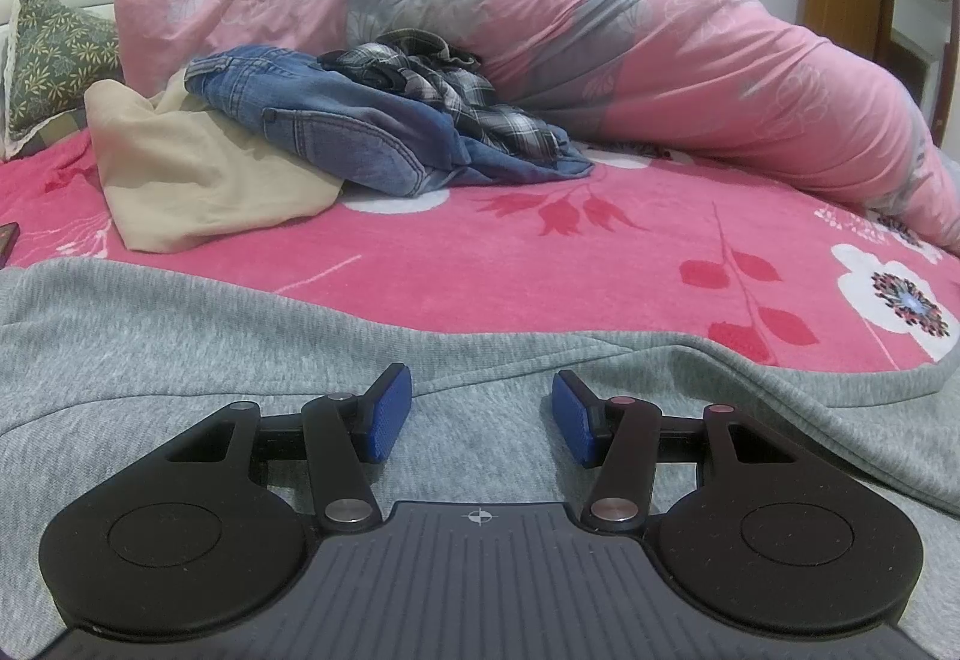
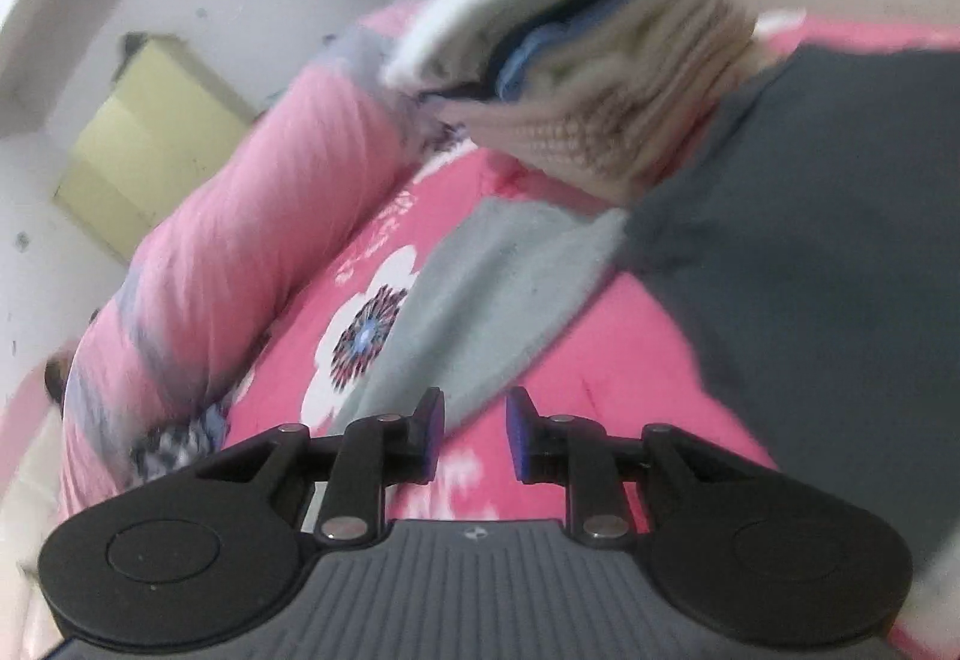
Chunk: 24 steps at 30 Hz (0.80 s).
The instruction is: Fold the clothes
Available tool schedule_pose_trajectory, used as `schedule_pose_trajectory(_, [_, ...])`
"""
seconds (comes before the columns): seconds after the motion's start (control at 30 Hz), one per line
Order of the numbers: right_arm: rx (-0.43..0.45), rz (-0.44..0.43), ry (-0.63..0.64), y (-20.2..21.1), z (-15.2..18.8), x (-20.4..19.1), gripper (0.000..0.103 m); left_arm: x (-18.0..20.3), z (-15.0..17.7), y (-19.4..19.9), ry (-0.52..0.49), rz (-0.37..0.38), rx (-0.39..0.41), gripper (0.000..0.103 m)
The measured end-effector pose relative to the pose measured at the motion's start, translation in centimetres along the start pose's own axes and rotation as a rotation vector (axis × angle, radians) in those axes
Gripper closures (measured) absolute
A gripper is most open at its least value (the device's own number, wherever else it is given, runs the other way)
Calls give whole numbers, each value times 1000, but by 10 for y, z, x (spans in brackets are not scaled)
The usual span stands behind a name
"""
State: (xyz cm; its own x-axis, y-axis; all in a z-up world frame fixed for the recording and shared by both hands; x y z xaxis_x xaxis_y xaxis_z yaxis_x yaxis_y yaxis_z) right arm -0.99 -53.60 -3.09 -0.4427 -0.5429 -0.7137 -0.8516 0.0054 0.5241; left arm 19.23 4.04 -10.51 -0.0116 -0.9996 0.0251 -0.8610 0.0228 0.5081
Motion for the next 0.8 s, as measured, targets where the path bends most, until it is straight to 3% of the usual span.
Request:
schedule_pose_trajectory(0.13, [-72, 99, -177, -87, -32, 18, 78, 0, 0, 0, 1, 1, 1, 50])
schedule_pose_trajectory(0.2, [-63, 159, -231, -114, -35, 30, 77, 0, 0, 0, 2, 1, 2, 50])
schedule_pose_trajectory(0.27, [-31, 193, -261, -133, -38, 39, 84, 0, 0, 0, 2, 2, 3, 50])
schedule_pose_trajectory(0.33, [25, 182, -217, -133, -38, 33, 99, 0, 0, 0, 3, 3, 3, 50])
schedule_pose_trajectory(0.43, [145, 151, -48, -112, -39, 4, 100, 0, 0, -1, 3, 2, 3, 50])
schedule_pose_trajectory(0.5, [232, 177, 77, -90, -37, -16, 100, 0, 0, -1, 3, 2, 3, 50])
schedule_pose_trajectory(0.57, [228, 232, 111, -88, -38, -13, 100, 0, 0, -1, 4, 3, 3, 50])
schedule_pose_trajectory(0.7, [119, 361, 19, -116, -36, 27, 99, 0, 0, -1, 6, 4, 3, 50])
schedule_pose_trajectory(0.8, [134, 381, -2, -114, -32, 36, 99, 0, 0, 0, 6, 3, 3, 50])
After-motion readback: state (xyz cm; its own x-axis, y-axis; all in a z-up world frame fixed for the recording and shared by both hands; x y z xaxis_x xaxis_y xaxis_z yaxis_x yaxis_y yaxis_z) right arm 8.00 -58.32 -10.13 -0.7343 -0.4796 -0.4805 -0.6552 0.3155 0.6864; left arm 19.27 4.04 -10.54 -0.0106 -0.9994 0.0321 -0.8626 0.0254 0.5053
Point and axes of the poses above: each gripper's, at about its wrist camera, not at the fingertips, and y roughly against the way its jaws point, x to its right, z to its underside, the point moved 2 cm from there along -y, roughly the way its jaws point, and after that the axes turned 6 degrees about -y, right-handed, at the moved point
